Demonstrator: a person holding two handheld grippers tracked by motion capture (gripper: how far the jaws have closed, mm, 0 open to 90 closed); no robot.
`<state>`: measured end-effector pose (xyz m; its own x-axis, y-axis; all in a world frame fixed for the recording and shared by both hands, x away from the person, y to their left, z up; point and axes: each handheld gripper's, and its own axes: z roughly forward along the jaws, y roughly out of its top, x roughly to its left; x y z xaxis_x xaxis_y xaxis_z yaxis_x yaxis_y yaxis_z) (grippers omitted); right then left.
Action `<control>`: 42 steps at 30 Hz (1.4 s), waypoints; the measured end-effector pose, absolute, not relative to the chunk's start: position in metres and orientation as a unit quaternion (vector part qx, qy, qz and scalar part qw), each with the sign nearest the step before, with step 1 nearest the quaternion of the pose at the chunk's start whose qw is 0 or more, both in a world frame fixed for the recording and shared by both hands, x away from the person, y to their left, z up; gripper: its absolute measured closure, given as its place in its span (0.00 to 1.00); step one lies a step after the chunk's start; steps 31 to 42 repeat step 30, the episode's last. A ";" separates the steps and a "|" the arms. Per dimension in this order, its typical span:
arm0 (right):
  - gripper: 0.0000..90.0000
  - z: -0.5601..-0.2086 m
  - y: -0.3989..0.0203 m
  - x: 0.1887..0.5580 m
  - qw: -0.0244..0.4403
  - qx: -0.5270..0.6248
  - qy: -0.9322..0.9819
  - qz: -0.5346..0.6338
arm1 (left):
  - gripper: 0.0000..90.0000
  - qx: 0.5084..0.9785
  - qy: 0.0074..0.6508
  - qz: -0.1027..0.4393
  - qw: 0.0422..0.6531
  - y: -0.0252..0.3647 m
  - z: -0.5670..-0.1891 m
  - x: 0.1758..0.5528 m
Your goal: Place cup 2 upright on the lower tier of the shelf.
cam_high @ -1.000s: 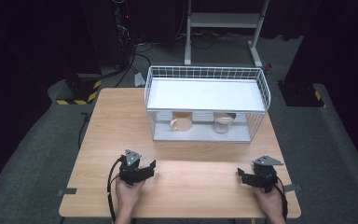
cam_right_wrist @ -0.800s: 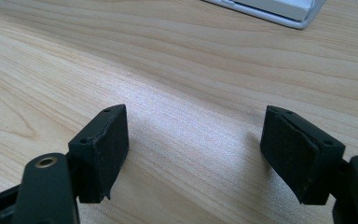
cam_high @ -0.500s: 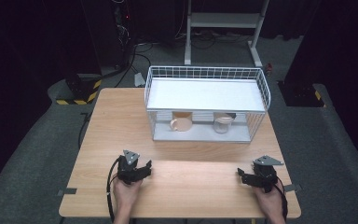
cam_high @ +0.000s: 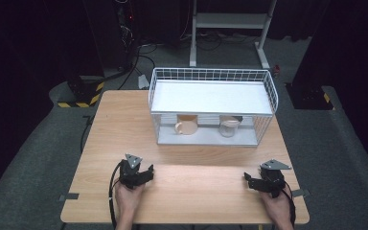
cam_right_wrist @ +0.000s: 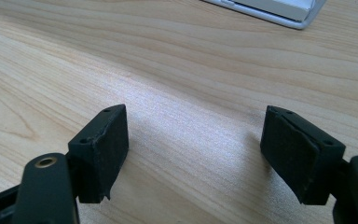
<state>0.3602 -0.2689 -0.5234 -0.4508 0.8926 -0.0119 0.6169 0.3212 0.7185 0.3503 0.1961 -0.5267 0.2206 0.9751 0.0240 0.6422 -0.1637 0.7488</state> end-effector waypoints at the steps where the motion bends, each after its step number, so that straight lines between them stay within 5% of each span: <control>1: 0.27 -0.523 -0.269 0.360 0.209 0.480 0.785 0.329 | 0.28 0.717 0.565 0.266 0.310 0.196 -0.527 0.350; 42: 0.27 -0.524 -0.269 0.361 0.211 0.479 0.786 0.329 | 0.24 0.713 0.572 0.257 0.314 0.197 -0.528 0.352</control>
